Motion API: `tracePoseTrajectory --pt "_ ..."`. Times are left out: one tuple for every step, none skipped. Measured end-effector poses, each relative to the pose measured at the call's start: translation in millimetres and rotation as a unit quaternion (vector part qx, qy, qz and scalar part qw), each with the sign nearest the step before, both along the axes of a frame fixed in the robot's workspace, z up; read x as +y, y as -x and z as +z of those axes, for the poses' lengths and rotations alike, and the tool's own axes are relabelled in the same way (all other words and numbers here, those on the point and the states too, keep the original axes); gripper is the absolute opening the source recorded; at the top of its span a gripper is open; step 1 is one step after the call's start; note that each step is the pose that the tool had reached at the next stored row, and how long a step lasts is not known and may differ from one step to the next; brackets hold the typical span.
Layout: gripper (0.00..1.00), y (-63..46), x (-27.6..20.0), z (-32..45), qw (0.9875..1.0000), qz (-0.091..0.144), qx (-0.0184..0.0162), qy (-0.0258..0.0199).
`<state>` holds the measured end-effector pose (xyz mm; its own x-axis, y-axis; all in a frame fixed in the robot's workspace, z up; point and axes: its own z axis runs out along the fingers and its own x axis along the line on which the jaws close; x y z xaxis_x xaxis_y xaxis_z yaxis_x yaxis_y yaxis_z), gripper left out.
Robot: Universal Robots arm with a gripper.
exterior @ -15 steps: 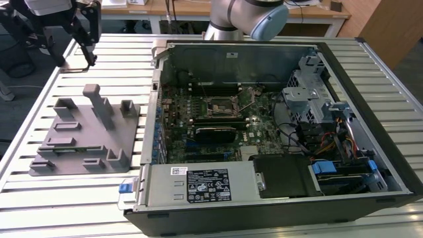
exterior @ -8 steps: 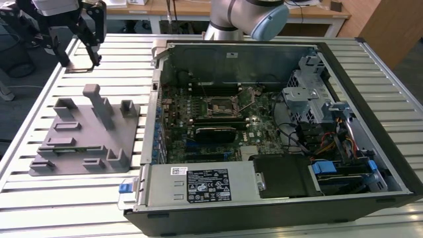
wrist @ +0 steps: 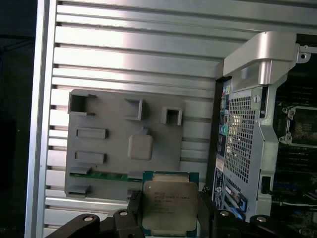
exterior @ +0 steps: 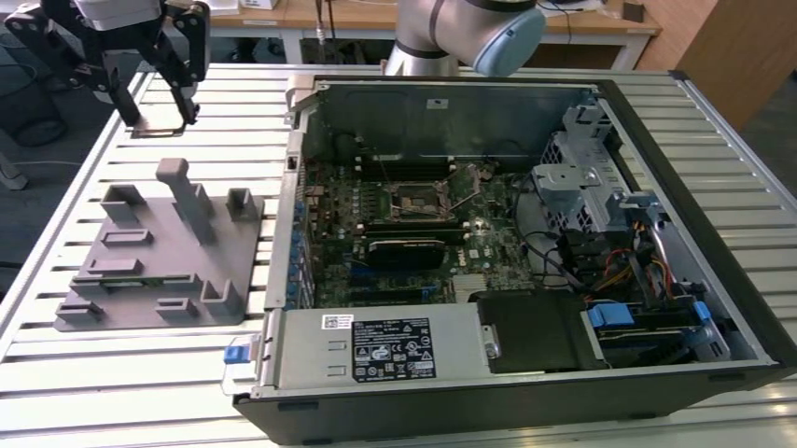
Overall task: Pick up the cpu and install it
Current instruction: 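Pick up the cpu and move it towards the insertion slot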
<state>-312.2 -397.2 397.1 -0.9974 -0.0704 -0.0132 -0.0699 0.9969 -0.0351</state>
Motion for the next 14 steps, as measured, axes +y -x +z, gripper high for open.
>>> tracePoseTrajectory --pt "0.54 -1.0 0.0 0.0 1.0 0.0 0.0 0.0" --pt "0.54 -2.0 0.0 -0.1 1.0 0.0 0.0 0.0" --pt "0.54 -3.0 0.0 -0.1 1.0 0.0 0.0 0.0" --pt "0.54 -4.1 0.0 -0.1 1.0 0.0 0.0 0.0" --pt "0.54 -5.2 0.0 -0.1 1.0 0.0 0.0 0.0" --pt "0.54 -6.2 0.0 -0.2 1.0 0.0 0.0 0.0" --pt "0.54 -7.3 0.0 -0.2 1.0 0.0 0.0 0.0" --pt "0.54 -8.3 0.0 -0.2 1.0 0.0 0.0 0.0" --pt "0.54 -9.3 0.0 -0.2 1.0 0.0 0.0 0.0" --pt "0.54 -10.2 0.0 -0.2 1.0 0.0 0.0 0.0" --pt "0.54 -11.2 0.0 -0.3 1.0 0.0 -0.0001 0.0" --pt "0.54 -12.1 0.0 -0.3 1.0 0.0 0.0 0.0" --pt "0.54 -13.0 0.0 -0.3 1.0 0.0 0.0 0.0" --pt "0.54 -13.7 0.0 -0.4 1.0 0.0 0.0 0.0"
